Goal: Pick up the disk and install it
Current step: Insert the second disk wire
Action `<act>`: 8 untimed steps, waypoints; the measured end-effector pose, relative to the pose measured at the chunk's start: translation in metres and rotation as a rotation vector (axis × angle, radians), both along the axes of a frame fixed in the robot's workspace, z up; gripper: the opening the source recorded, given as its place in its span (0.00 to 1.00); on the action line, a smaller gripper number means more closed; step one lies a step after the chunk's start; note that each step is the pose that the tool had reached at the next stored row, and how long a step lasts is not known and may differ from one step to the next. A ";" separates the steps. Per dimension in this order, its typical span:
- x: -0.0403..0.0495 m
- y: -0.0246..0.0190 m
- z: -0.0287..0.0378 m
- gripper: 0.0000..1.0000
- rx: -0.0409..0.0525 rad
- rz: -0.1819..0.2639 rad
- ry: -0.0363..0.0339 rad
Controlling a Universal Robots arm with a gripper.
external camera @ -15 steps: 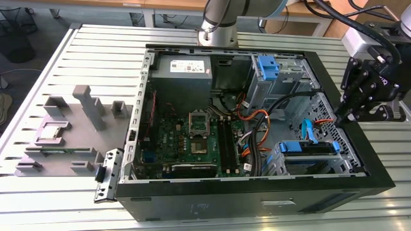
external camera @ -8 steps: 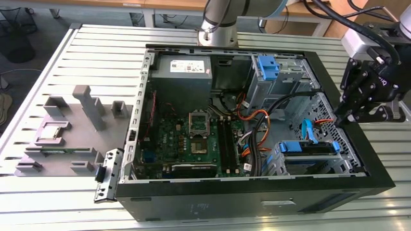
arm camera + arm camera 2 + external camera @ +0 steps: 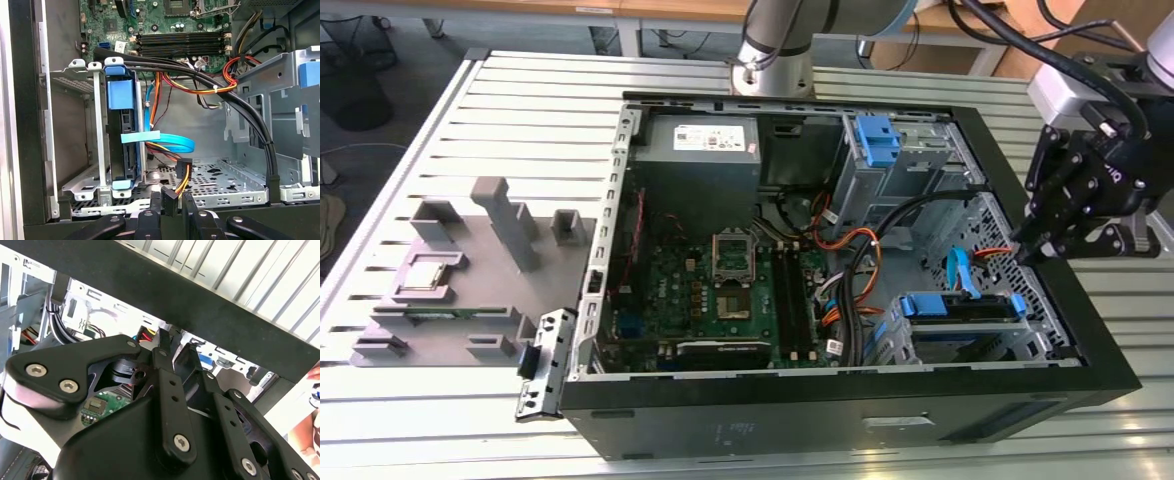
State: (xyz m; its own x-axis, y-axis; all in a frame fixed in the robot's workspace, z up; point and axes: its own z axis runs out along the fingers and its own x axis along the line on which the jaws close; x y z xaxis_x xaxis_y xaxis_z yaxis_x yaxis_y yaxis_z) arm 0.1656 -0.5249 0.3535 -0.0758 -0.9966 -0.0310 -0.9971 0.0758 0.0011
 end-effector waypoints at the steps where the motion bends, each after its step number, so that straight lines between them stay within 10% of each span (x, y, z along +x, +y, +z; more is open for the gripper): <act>1: 0.0003 0.0000 -0.0003 0.31 -0.0014 0.000 0.0015; 8: 0.0042 0.0003 -0.0014 0.31 -0.0073 0.000 0.0184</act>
State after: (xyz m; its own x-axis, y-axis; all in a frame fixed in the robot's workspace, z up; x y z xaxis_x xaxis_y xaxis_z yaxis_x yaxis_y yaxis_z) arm 0.1697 -0.5246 0.3521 -0.0763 -0.9968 -0.0223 -0.9969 0.0759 0.0189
